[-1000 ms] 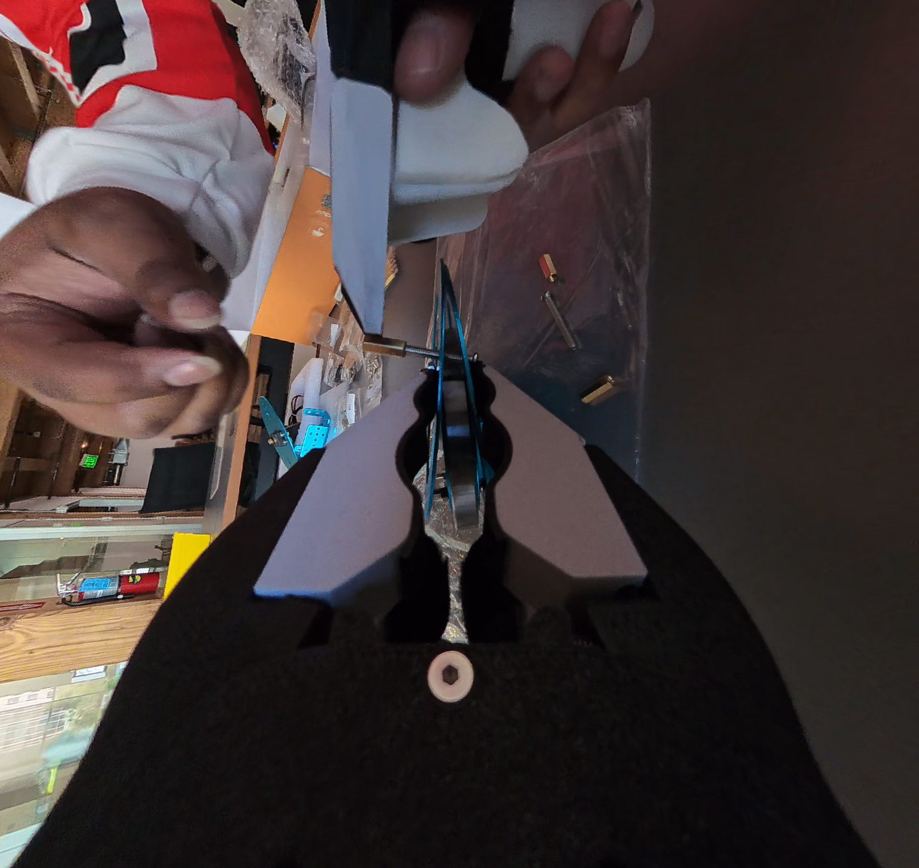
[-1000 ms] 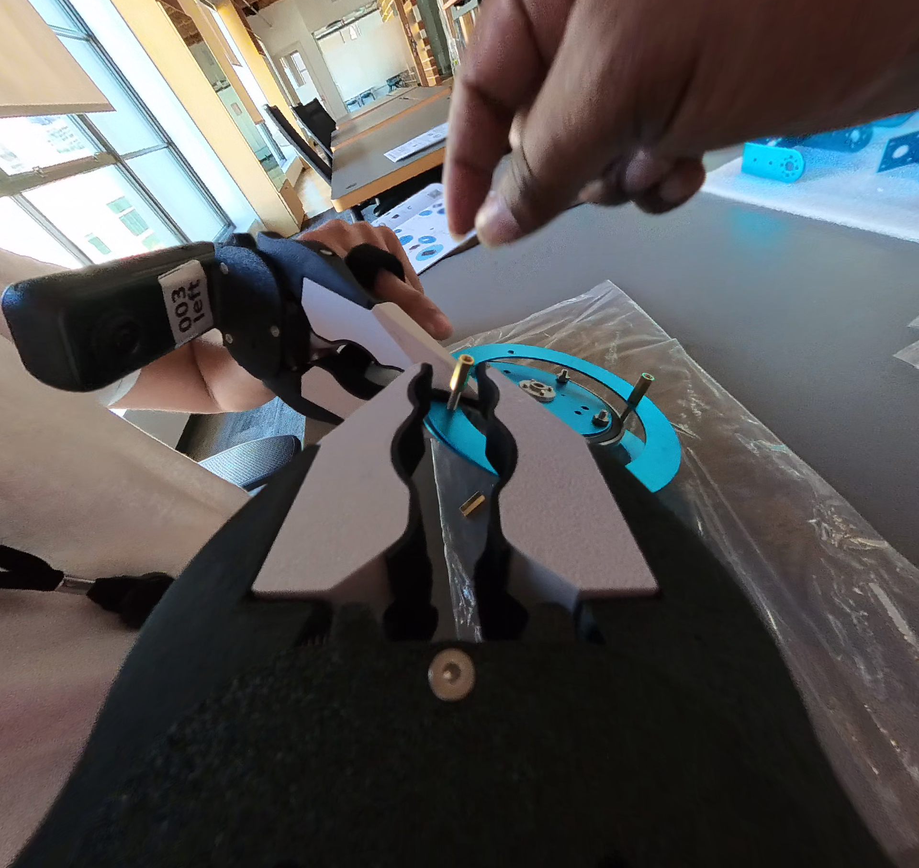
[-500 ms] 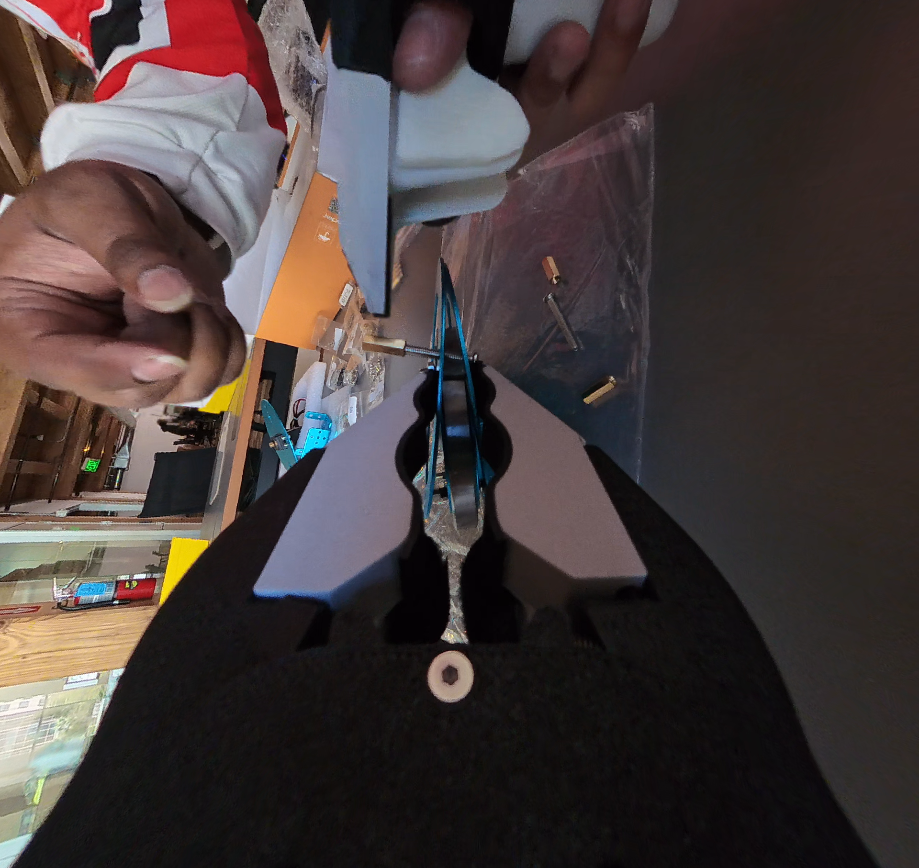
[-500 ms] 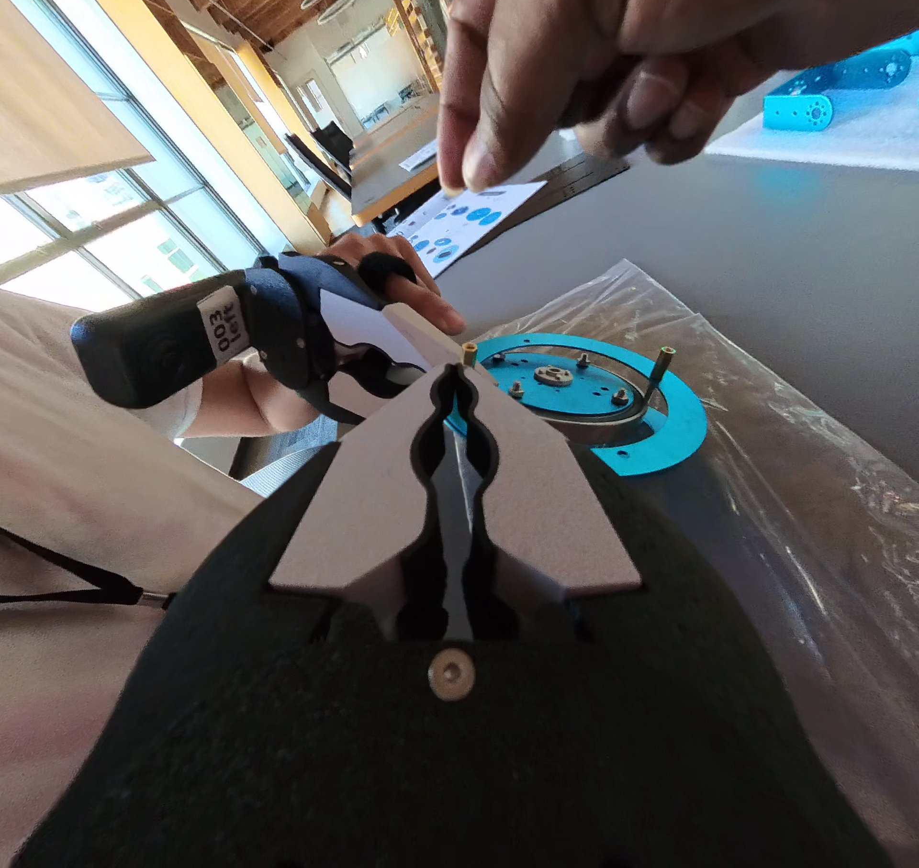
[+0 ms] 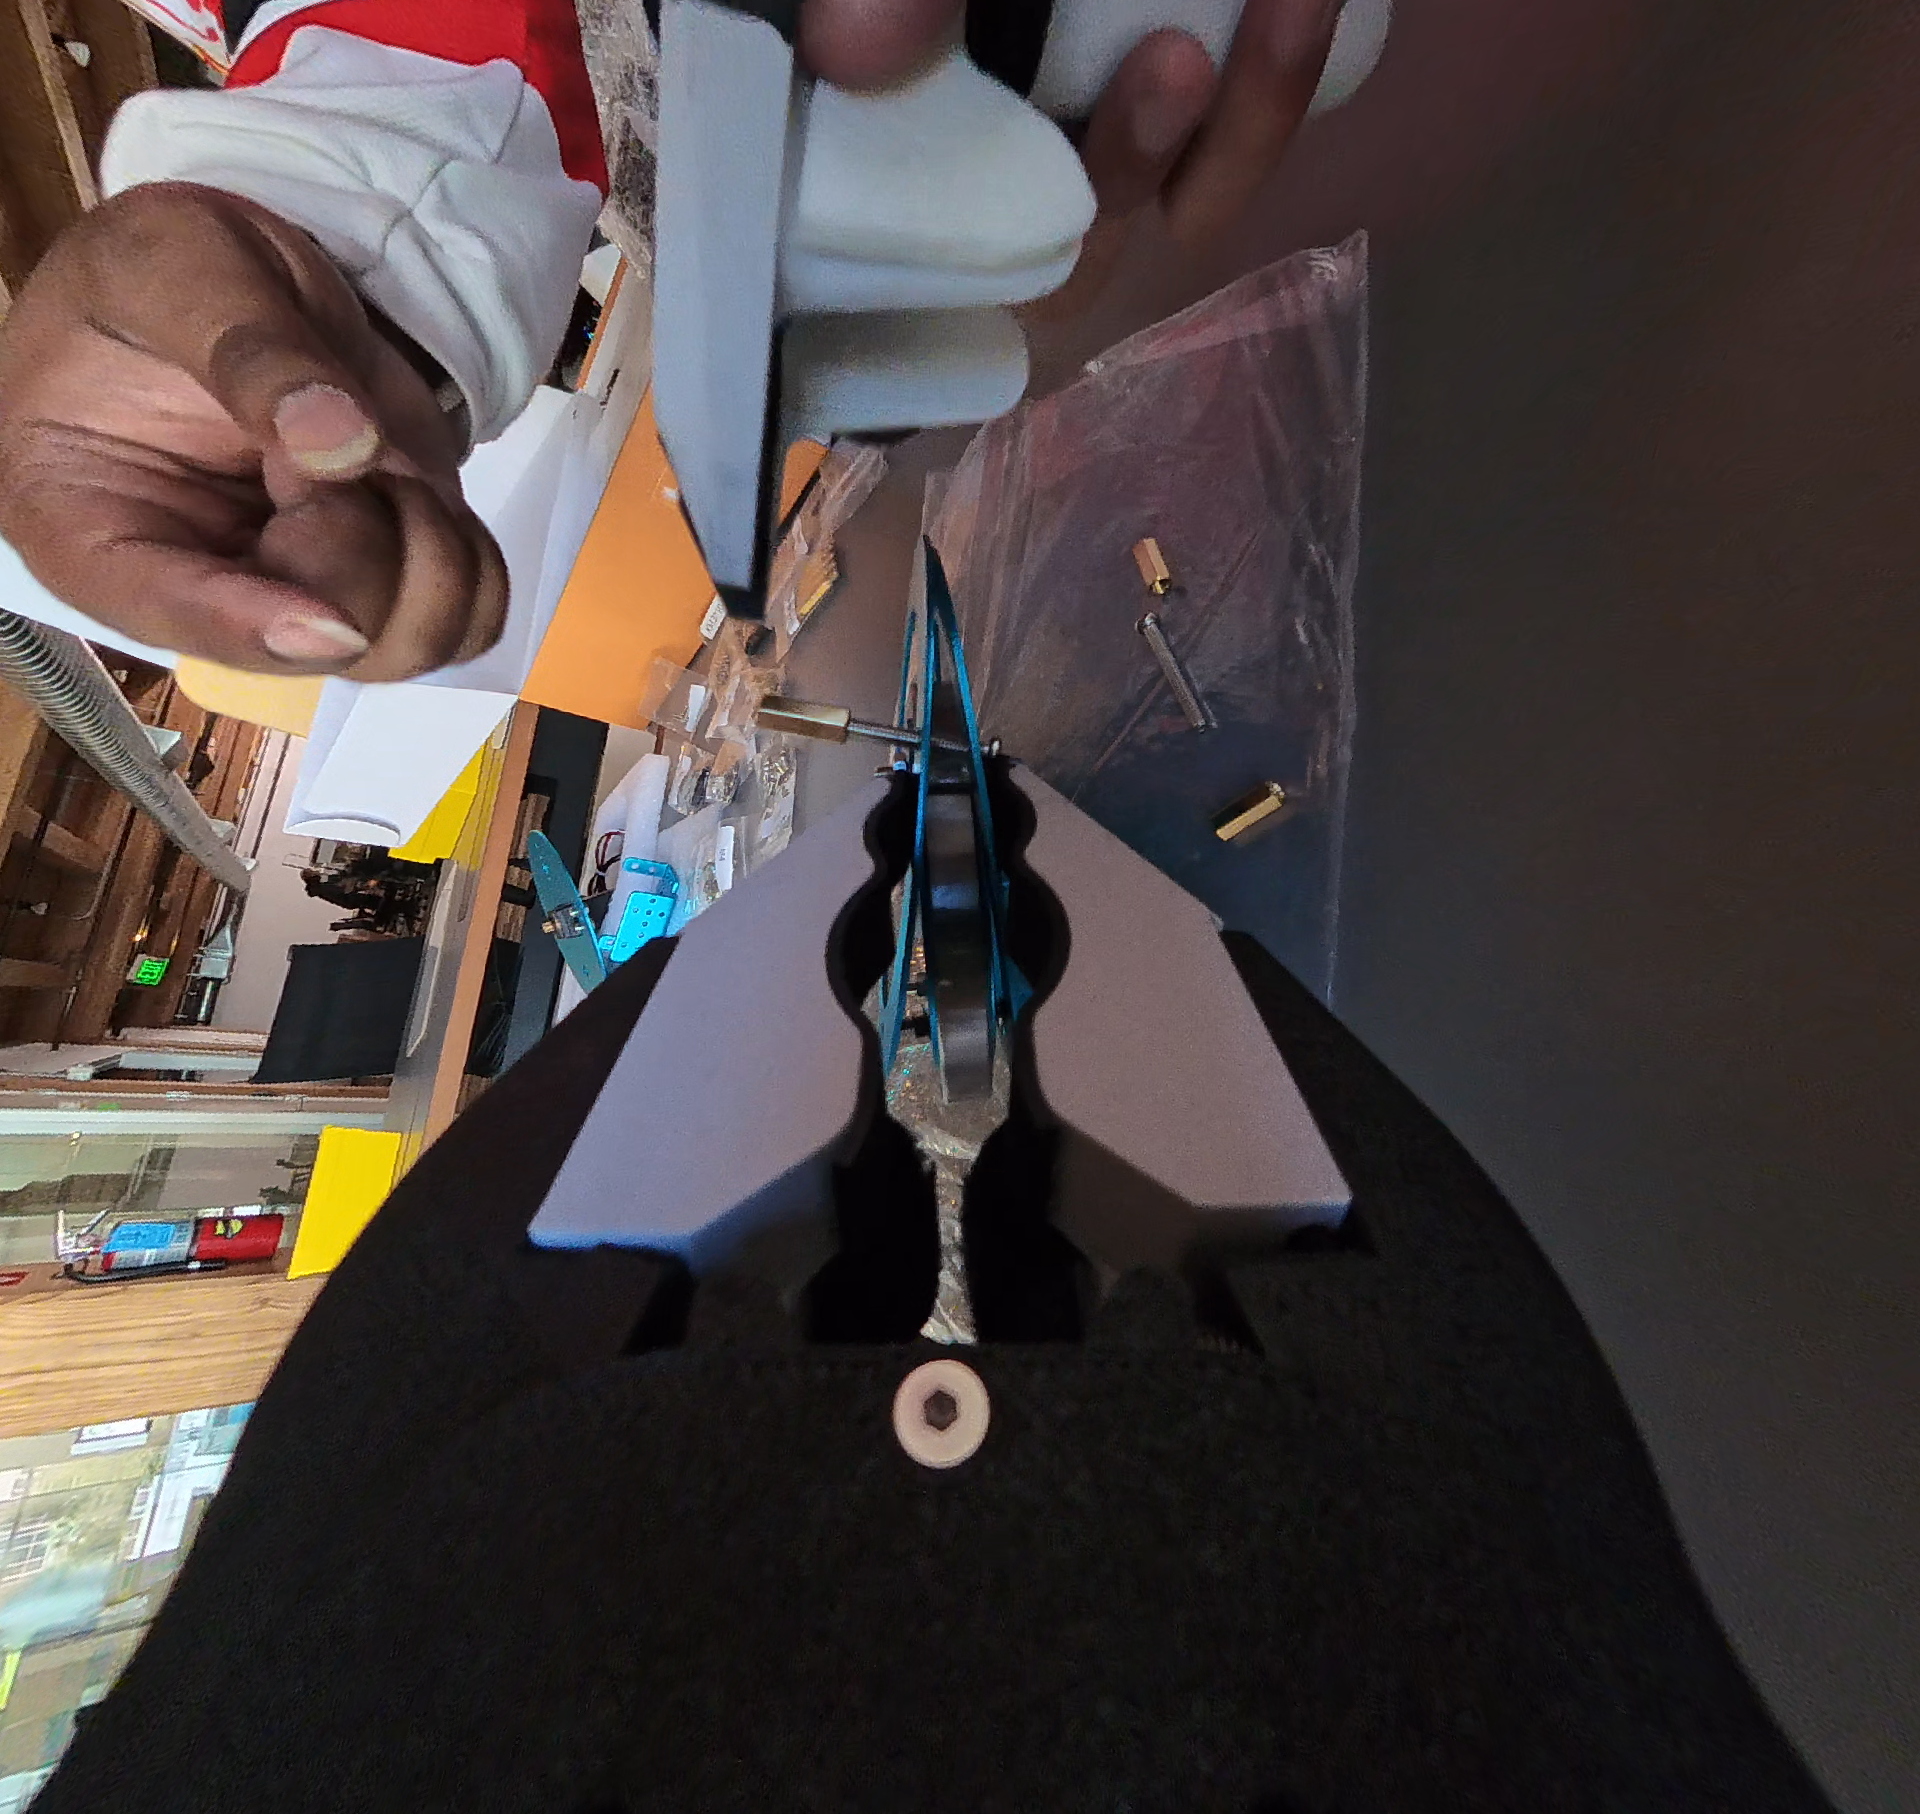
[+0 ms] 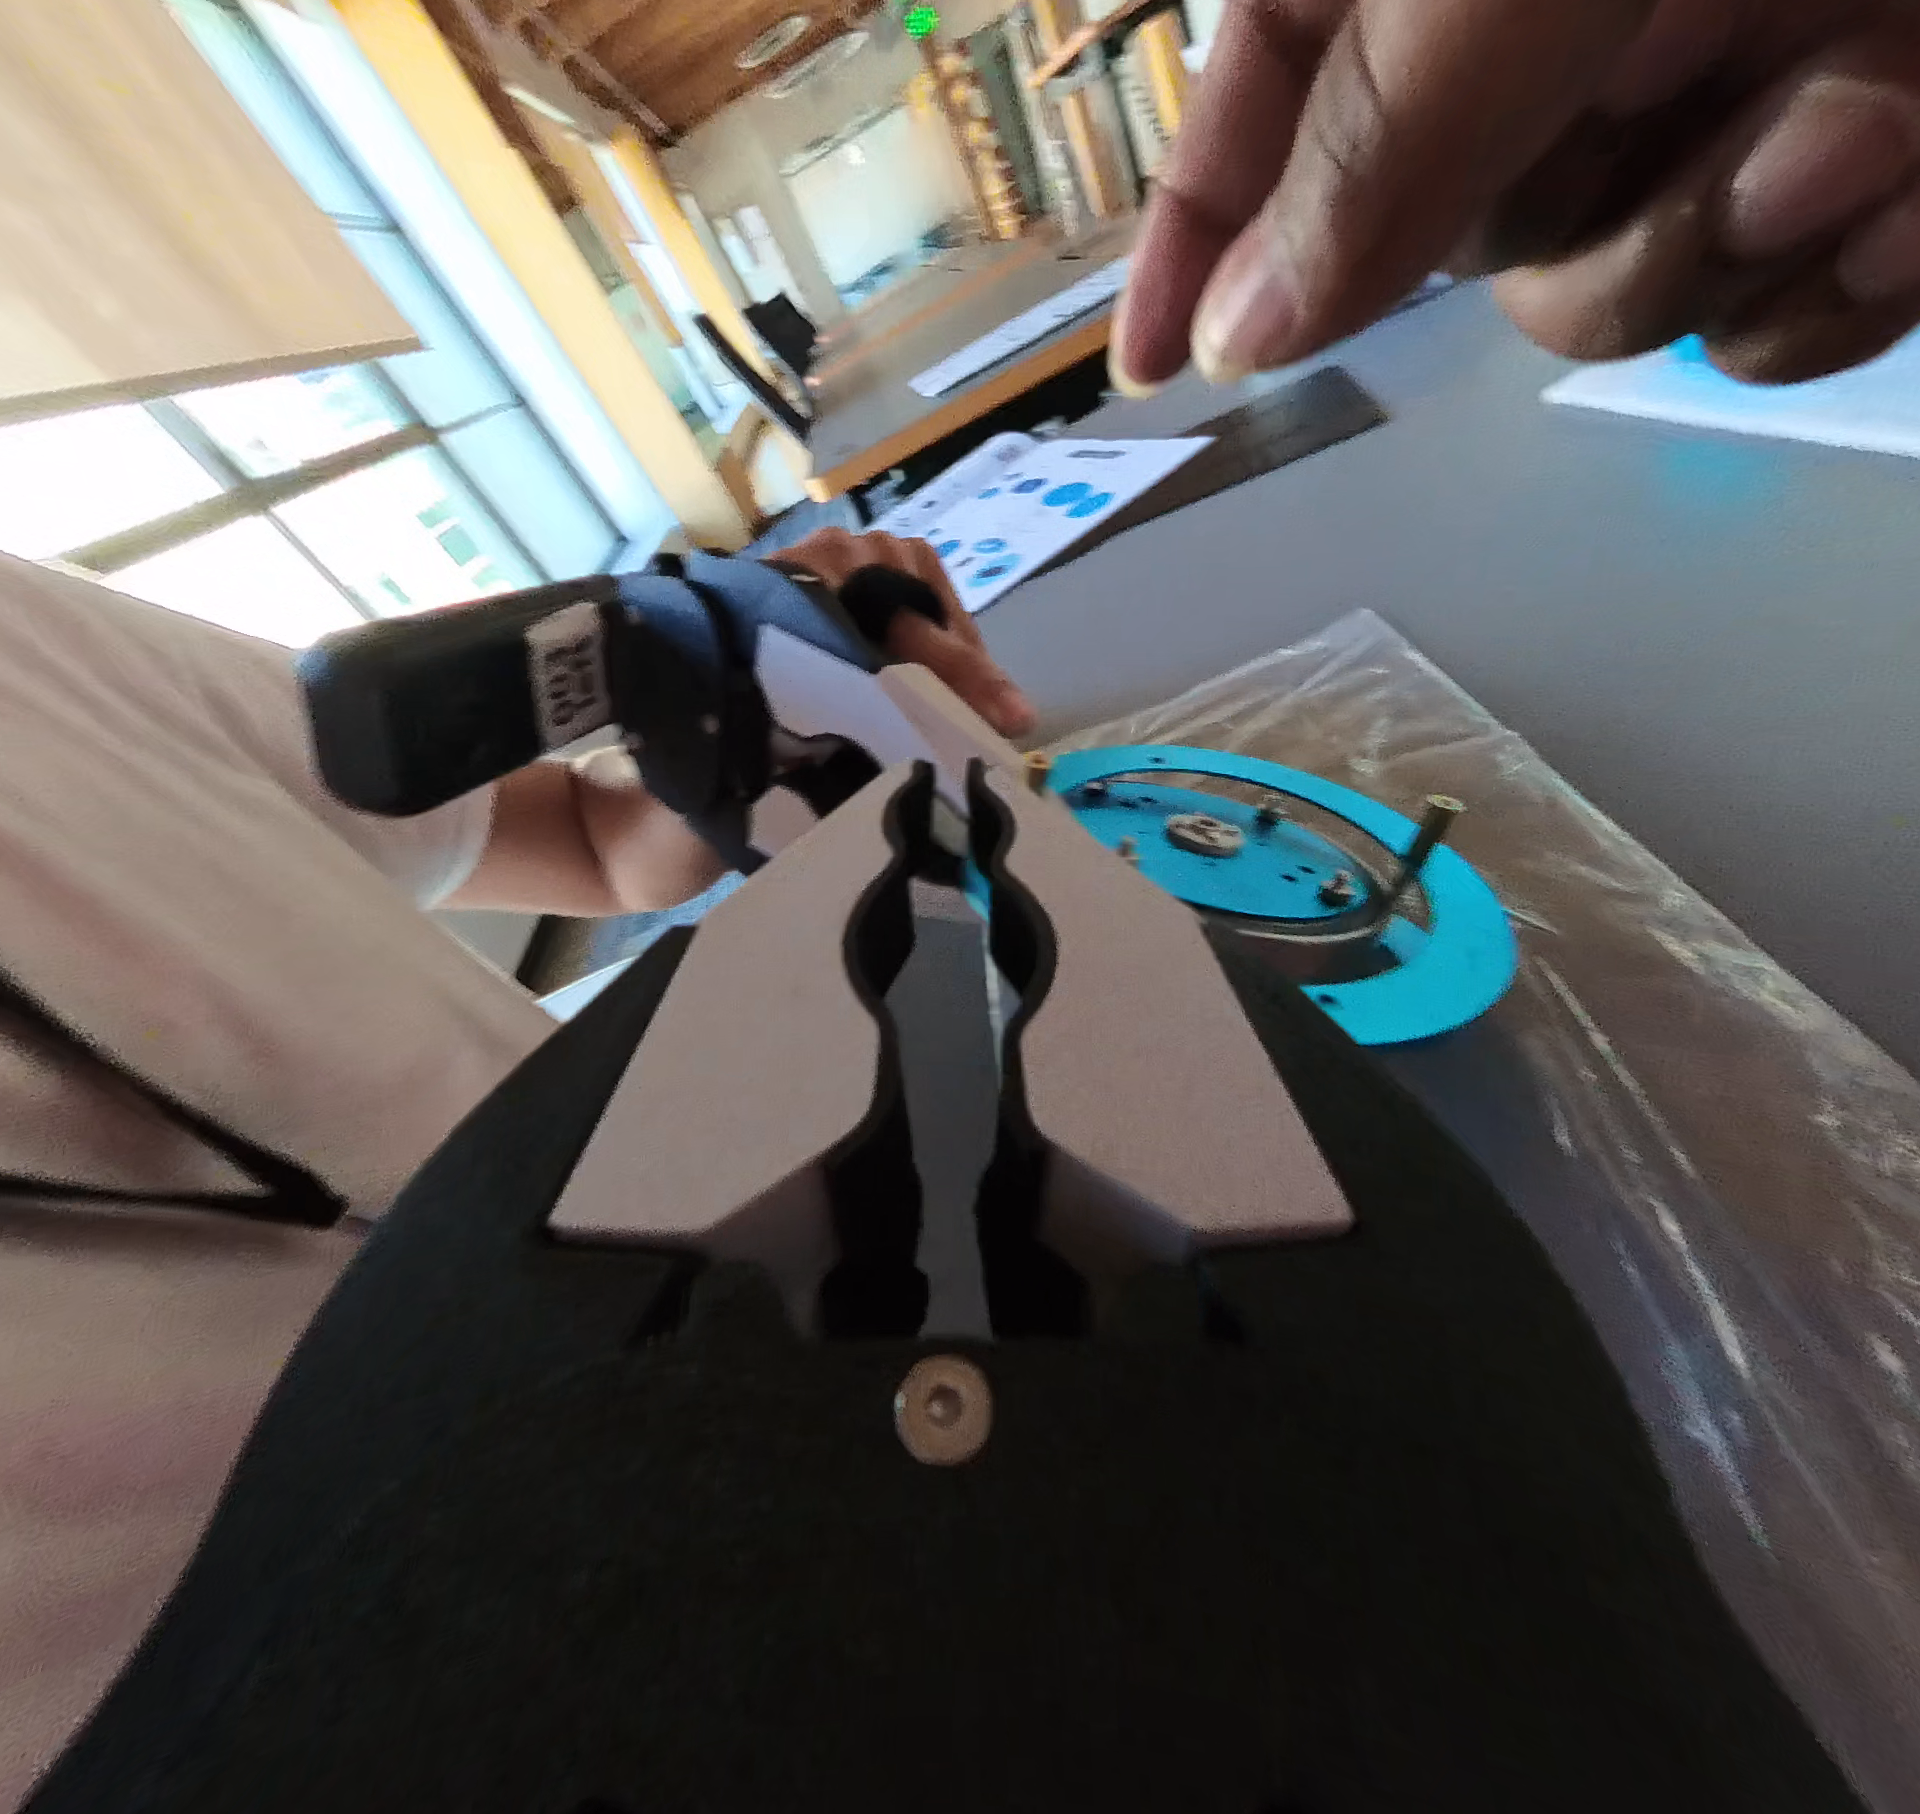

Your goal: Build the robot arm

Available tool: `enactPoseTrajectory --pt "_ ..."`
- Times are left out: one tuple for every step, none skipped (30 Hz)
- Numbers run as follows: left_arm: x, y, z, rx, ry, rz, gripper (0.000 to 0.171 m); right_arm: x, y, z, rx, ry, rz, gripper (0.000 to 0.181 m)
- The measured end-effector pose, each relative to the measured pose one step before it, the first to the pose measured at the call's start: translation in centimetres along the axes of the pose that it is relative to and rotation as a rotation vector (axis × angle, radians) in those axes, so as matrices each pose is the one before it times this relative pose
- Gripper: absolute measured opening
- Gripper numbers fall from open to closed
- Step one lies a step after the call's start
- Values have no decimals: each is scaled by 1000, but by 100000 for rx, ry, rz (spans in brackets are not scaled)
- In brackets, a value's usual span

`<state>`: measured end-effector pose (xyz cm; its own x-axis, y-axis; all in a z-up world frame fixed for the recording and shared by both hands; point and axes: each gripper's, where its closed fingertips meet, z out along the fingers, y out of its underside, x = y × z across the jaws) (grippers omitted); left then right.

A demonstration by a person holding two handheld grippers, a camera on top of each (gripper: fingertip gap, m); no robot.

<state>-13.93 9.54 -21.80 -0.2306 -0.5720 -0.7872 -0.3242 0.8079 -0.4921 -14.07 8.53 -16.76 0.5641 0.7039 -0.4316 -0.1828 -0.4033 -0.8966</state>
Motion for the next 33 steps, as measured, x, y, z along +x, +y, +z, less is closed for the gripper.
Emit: enactPoseTrajectory --pt "40 -38 29 -86 14 575 15 850 262 141 -2268 5027 -1087 13" --pt "85 -43 39 -86 49 683 15 515 448 338 -3099 3237 -2714 19" --pt "99 -50 49 -18 192 353 15 123 357 454 -2154 1041 -2056 22" --pt "79 -32 51 -30 132 347 15 -190 283 465 -1557 -929 -588 22" --pt "80 24 32 -236 246 358 15 -231 169 362 -692 -1388 331 20" --pt "-10 43 -8 8 -36 -67 15 -17 -77 40 704 18 371 17" --pt "-82 25 -28 427 -93 -787 15 143 -174 -208 1319 930 717 13" --pt "-49 24 -57 445 298 -1025 15 -13 -159 -314 1460 -169 1805 10" --pt "-61 49 -69 222 -47 -632 15 -307 -124 -350 1413 -2143 2360 10" --pt "-146 94 -41 -164 -694 -465 15 -1023 -234 -500 2124 -7062 820 0" --pt "-93 109 -21 -231 -291 -464 15 -1069 -656 -480 4365 -6813 3151 0" --pt "18 33 -31 50 269 -37 15 -224 -340 -341 1136 -1330 1683 0" --pt "74 -23 -13 108 186 800 15 662 240 -180 -4367 4535 -2967 3" --pt "166 -57 -7 268 398 1675 15 1007 655 -82 -9345 6748 -8875 11" --pt "283 -97 -13 692 827 2000 15 840 498 -21 -10378 5389 -12677 18" --pt "329 -85 -2 690 1209 1733 15 -86 177 113 -8808 -861 -14899 22" --pt "284 -44 -10 452 1117 1689 15 -808 55 202 -7373 -6889 -16029 24" --pt "176 -27 -3 283 556 1853 15 -216 -32 214 -6534 -4895 -13985 28" --pt "92 3 -5 71 339 1629 15 384 -14 214 -6041 -2958 -11426 27" --pt "62 14 -23 -91 444 1153 15 178 221 229 -6447 -5687 -6989 26" --pt "29 26 -30 -96 409 656 16 97 369 195 -6422 -7043 -3292 26" --pt "-10 18 -39 -49 386 212 16 -25 255 127 -4711 -7571 -2318 26" --pt "-9 18 -33 -15 287 121 16 -232 201 132 -3155 -7983 -1183 24" --pt "-23 11 -37 18 56 100 16 -158 129 112 -2133 -6407 -187 21" --pt "-47 15 -18 11 -163 -161 16 -87 -85 79 -143 -5150 459 20" --pt "-37 13 -15 -37 -320 -244 16 66 -156 32 2206 -3661 1437 21" --pt "-7 22 -29 -54 -448 -193 16 124 -266 -36 5512 -3008 2348 21" --pt "-14 25 -43 74 -700 -419 15 254 -369 -41 8493 -2231 3059 20" --pt "17 23 -42 314 -612 -804 15 223 -309 -42 9570 -2632 3692 19" --pt "42 33 -41 497 -464 -895 16 50 -320 -44 9669 -3799 4363 16" --pt "24 26 -44 519 -489 -818 16 -25 -231 67 8153 -4227 4074 15" --pt "13 19 -35 417 -269 -714 16 82 43 208 4506 -3073 2204 15" --pt "-8 13 -21 335 -190 -611 16 108 201 269 1693 -1890 282 15"
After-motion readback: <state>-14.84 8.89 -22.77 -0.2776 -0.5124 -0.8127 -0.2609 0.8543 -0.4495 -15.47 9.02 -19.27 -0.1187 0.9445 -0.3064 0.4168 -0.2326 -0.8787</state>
